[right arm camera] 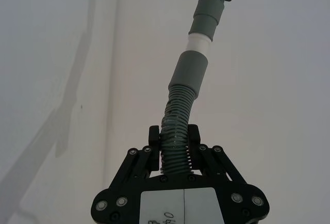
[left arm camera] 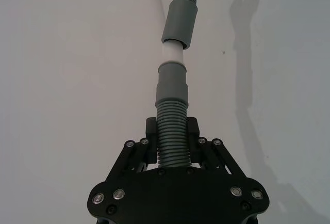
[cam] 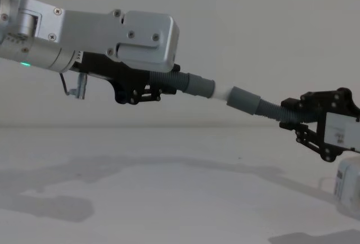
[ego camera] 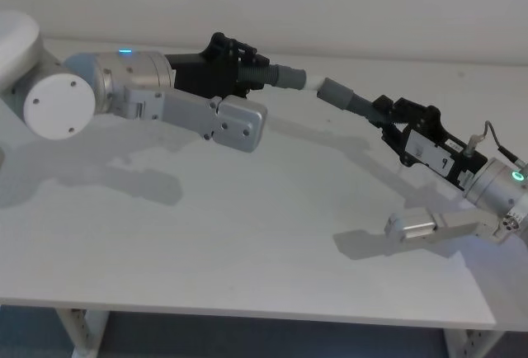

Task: Use both hands to pick up one end of the pipe from the table, align the ends, and insert them.

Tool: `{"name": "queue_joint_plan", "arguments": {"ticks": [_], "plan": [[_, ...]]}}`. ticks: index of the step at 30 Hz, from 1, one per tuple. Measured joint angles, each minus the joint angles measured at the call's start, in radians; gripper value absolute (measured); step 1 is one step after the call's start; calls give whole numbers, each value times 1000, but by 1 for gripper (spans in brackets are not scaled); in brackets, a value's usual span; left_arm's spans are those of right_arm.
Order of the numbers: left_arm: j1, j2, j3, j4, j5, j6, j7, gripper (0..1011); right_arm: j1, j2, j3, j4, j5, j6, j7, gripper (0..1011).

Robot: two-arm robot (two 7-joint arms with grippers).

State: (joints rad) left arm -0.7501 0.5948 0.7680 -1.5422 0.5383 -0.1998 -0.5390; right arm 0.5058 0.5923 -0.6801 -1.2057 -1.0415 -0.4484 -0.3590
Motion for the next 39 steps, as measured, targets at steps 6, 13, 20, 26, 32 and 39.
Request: {"name": "queue_joint_plan", "arguments": {"ticks": [6,13,20,26,32,39], "plan": [[0,0,0,0,0,0,0,327,4,2,-4,4,6,0,-3,315],[0,0,0,0,0,0,0,327,8,4,-9,8,8,-1,-8,314],[0,0,0,0,0,0,0,327,13,5,-15,14,8,0,-12,315],[0,0,0,0,0,0,0,327,17,6,-20,17,7,1,-15,315],[0,0,0,0,0,0,0,327,21,8,-26,20,5,3,-18,314],[0,0,0,0,0,0,0,327,28,10,-34,27,0,5,-24,314]]}}
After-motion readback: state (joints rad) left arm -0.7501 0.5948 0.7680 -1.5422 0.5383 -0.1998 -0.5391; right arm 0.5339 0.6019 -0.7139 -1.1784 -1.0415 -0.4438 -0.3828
